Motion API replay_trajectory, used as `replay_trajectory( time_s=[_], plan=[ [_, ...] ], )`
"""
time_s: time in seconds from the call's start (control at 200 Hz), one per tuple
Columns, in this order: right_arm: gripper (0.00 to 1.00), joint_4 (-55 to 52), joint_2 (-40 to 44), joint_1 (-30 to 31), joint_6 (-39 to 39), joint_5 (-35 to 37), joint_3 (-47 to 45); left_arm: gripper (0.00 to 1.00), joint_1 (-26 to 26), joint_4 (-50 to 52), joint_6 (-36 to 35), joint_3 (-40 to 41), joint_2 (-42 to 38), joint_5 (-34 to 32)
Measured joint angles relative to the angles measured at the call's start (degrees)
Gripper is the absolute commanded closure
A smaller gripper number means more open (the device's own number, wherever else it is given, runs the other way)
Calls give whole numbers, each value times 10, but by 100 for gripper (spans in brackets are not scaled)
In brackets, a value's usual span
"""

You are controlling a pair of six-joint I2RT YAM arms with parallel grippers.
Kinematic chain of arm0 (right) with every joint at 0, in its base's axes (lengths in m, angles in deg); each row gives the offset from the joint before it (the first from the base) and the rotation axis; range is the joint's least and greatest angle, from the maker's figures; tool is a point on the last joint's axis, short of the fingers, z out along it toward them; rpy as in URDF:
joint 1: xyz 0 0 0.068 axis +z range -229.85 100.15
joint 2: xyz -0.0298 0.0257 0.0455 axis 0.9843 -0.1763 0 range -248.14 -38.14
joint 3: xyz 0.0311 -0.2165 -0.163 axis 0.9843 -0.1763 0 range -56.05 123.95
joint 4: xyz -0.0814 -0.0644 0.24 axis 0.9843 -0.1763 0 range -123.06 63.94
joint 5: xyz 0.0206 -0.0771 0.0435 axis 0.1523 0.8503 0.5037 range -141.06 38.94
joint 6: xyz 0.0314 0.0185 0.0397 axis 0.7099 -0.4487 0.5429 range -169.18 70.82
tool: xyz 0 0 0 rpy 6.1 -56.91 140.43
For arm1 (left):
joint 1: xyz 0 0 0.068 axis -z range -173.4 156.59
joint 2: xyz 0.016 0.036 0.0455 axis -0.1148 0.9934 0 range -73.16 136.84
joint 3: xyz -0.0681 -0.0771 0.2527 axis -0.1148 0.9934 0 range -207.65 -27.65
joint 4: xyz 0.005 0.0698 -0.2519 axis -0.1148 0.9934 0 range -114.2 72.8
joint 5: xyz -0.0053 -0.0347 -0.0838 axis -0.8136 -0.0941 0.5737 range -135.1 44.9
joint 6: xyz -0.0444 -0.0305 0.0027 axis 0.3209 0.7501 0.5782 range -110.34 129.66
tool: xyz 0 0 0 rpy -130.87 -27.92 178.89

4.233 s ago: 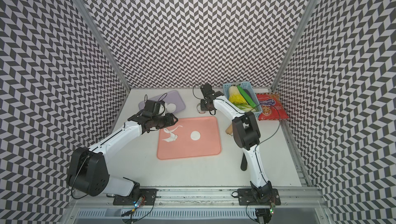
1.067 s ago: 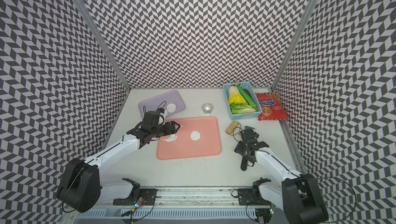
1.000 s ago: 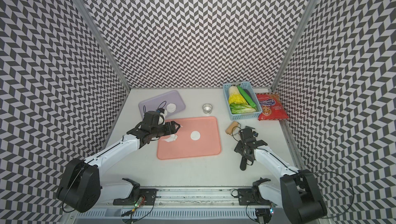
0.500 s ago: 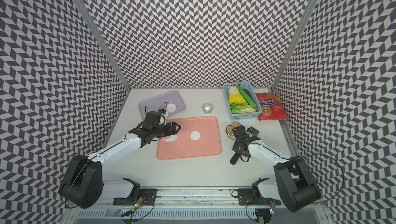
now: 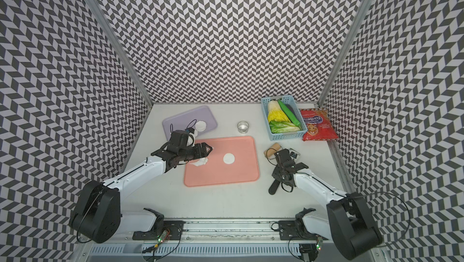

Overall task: Roll out the dumpling wrappers from the dough
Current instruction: Pick up the spatula from the center of the board.

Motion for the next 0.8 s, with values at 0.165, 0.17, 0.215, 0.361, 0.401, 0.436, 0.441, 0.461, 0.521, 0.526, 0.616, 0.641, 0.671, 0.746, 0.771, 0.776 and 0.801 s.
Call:
replay_trajectory(
  time_s=[0.165, 0.17, 0.215, 0.361, 0.401, 0.436, 0.441, 0.461, 0.521, 0.526, 0.616, 0.641, 0.671, 0.746, 0.771, 0.776, 0.801],
  plan=[
    [100, -23, 32, 0, 4, -75, 2, 19, 0, 0, -1, 0, 0, 3],
    [100, -23, 33, 0, 3, -78, 2, 19, 0, 0, -1, 0, 0, 4],
    [100, -28, 38, 0, 3, -94, 3, 19, 0, 0, -1, 0, 0, 6],
    [100, -37, 59, -1, 6, -145, 3, 19, 0, 0, 1, 0, 0, 13],
    [100, -36, 66, -2, 8, -160, 3, 20, 0, 0, 2, 0, 0, 14],
    [100, -36, 71, -3, 10, -176, 3, 20, 0, 0, 2, 0, 0, 15],
    [100, -36, 72, -3, 10, -178, 3, 20, 0, 0, 2, 0, 0, 15],
    [100, -35, 74, -4, 10, -186, 3, 20, 0, 0, 3, 0, 0, 16],
    [100, -35, 79, -4, 12, -208, 5, 20, 0, 0, 4, 0, 0, 17],
    [100, -35, 80, -4, 12, -209, 5, 20, 0, 0, 4, 0, 0, 17],
    [100, -36, 82, -4, 12, -231, 8, 20, 0, 0, 6, 0, 0, 20],
    [100, -37, 82, -4, 11, -235, 9, 20, 0, 0, 6, 0, 0, 20],
    [100, -37, 83, -4, 10, -240, 9, 20, 0, 0, 8, 0, 0, 21],
    [100, -40, 88, -4, 10, -251, 9, 20, 0, 0, 10, 0, 0, 23],
    [100, -41, 90, -4, 10, -254, 8, 20, 0, 0, 10, 0, 0, 24],
    [100, -41, 91, -4, 10, -255, 8, 20, 0, 0, 10, 0, 0, 24],
    [100, -42, 94, -4, 10, -257, 7, 20, 0, 0, 10, 0, 0, 25]
  ],
)
